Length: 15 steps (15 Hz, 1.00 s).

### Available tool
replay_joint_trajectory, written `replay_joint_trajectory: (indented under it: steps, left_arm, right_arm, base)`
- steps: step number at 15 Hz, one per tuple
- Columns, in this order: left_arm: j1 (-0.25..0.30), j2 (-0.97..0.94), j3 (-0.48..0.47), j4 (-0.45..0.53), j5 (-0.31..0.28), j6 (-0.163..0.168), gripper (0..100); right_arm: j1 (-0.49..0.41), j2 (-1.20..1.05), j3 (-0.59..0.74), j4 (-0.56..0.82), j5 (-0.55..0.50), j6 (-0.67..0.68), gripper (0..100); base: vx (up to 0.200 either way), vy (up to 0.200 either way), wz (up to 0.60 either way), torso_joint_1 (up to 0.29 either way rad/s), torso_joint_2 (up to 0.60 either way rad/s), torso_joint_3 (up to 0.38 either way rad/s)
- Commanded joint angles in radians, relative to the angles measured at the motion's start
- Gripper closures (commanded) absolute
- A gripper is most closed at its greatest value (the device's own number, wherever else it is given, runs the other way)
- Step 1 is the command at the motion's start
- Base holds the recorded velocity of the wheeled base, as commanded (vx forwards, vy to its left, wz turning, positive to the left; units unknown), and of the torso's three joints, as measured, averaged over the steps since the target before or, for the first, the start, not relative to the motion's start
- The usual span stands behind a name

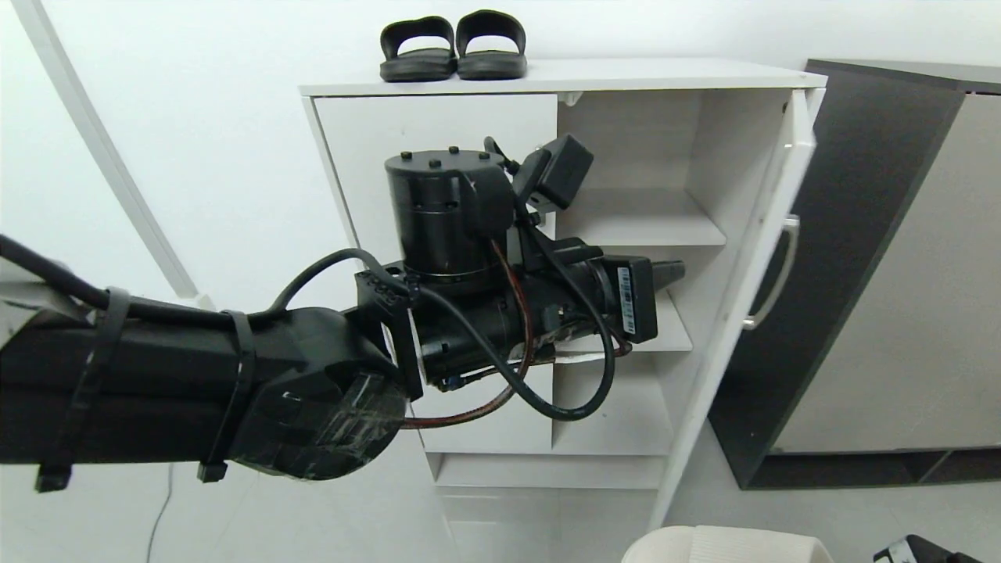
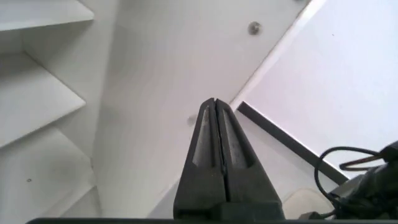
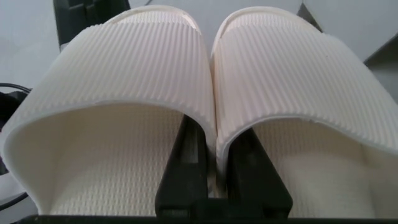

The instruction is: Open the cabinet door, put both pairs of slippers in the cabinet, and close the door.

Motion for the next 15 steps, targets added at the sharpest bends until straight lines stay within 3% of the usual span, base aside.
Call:
replay_joint_trajectory:
  steps: [1,5,8,10,11,13,14,15]
  left_arm:
    - [-0.007,-0.007,0.008,-0.017,0.002,-0.001,100]
    - [0.033,-0.038,0.041,-0.032,0.008,-0.001,100]
    - [0.094,-0.153,0.109,-0.029,0.077,0.012,100]
    - [0.148,-0.274,0.204,-0.021,0.140,0.058,100]
    - [0.171,-0.341,0.261,-0.017,0.181,0.099,100]
    - [0.182,-0.501,0.376,0.048,0.318,0.180,100]
    - [0.182,-0.590,0.425,0.118,0.401,0.205,100]
    - [0.182,-0.665,0.459,0.184,0.457,0.216,100]
  right_arm:
    - [0.001,0.002,0.001,-0.002,0.002,0.000,100]
    - [-0.008,0.019,-0.018,-0.006,0.002,0.003,100]
    - [-0.105,0.080,-0.119,-0.005,-0.092,0.015,100]
    - [-0.119,0.172,-0.223,-0.006,-0.313,0.135,100]
    - [-0.111,0.226,-0.280,-0.009,-0.405,0.208,100]
    - [-0.110,0.353,-0.366,-0.071,-0.564,0.294,100]
    - [-0.108,0.382,-0.380,-0.095,-0.603,0.305,100]
    - [-0.084,0.473,-0.412,-0.187,-0.739,0.320,100]
  base:
    - [0.000,0.000,0.00,0.000,0.00,0.000]
    - [0.000,0.000,0.00,0.000,0.00,0.000]
    - [0.000,0.000,0.00,0.000,0.00,0.000]
    - [0.000,0.000,0.00,0.000,0.00,0.000]
    - [0.000,0.000,0.00,0.000,0.00,0.000]
    - [0.000,0.000,0.00,0.000,0.00,0.000]
    - [0.000,0.000,0.00,0.000,0.00,0.000]
    - [0.000,0.000,0.00,0.000,0.00,0.000]
